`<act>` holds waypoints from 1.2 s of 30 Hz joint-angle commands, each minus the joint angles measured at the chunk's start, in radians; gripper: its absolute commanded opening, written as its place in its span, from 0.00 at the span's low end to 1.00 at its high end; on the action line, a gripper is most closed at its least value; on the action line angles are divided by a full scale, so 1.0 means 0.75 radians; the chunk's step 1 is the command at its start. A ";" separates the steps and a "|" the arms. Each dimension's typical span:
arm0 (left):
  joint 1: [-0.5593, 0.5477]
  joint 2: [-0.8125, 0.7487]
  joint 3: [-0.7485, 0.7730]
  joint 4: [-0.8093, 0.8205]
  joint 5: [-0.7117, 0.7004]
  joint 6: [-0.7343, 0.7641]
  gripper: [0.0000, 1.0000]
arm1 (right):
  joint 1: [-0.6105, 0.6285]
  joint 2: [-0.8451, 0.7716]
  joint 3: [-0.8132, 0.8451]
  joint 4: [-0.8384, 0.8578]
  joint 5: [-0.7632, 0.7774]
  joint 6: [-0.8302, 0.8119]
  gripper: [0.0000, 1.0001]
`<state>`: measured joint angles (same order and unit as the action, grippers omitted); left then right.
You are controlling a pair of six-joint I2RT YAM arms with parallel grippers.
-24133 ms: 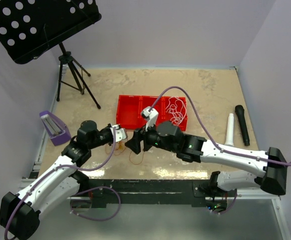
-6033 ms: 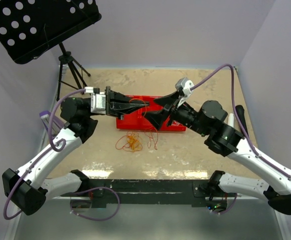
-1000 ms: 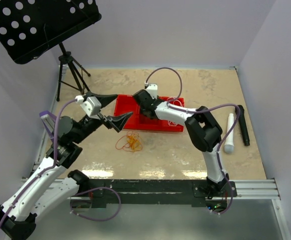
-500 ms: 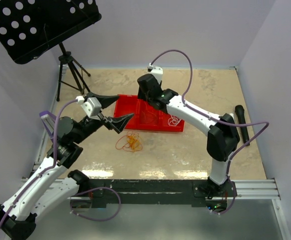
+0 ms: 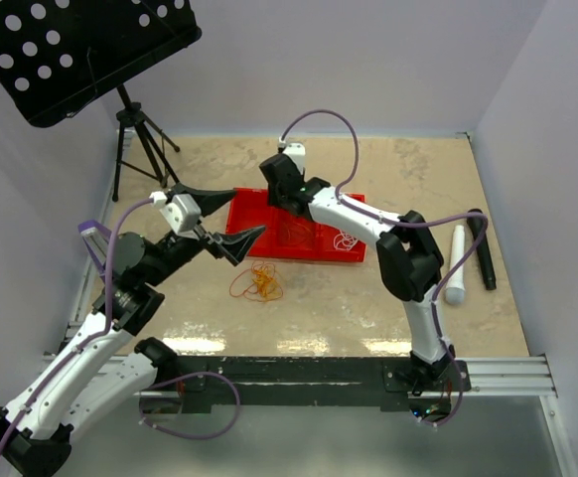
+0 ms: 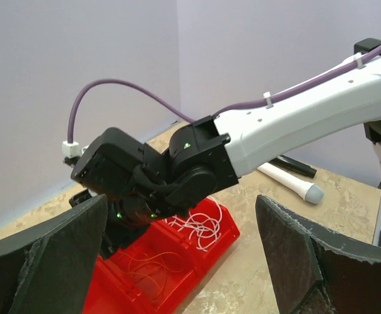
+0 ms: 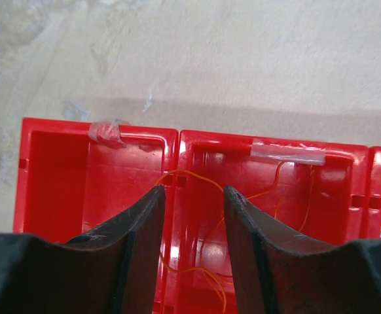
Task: Untangle the cables
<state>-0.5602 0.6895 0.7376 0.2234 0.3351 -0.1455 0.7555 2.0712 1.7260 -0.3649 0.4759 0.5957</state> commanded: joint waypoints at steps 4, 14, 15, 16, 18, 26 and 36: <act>0.004 -0.015 -0.014 0.038 -0.021 0.018 1.00 | -0.001 0.002 0.086 0.059 -0.027 -0.023 0.40; 0.004 -0.019 -0.028 0.042 -0.015 0.010 1.00 | 0.001 -0.141 -0.019 0.133 -0.003 -0.033 0.39; 0.004 -0.021 -0.028 0.044 -0.011 0.008 1.00 | 0.003 -0.154 -0.029 0.133 0.004 -0.027 0.40; 0.007 -0.021 -0.028 0.044 -0.009 0.006 1.00 | 0.005 -0.162 -0.037 0.133 0.012 -0.023 0.40; 0.004 -0.023 -0.028 0.044 -0.005 0.000 1.00 | 0.011 -0.178 -0.043 0.116 0.036 -0.011 0.40; 0.007 -0.036 -0.028 0.036 -0.011 -0.004 1.00 | 0.077 -0.142 -0.033 0.135 0.010 -0.078 0.42; 0.005 -0.038 -0.022 0.040 -0.038 -0.008 1.00 | 0.077 -0.033 0.039 0.063 0.057 -0.066 0.29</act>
<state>-0.5602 0.6697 0.7216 0.2222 0.3214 -0.1387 0.8188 2.0598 1.7050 -0.2989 0.4808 0.5560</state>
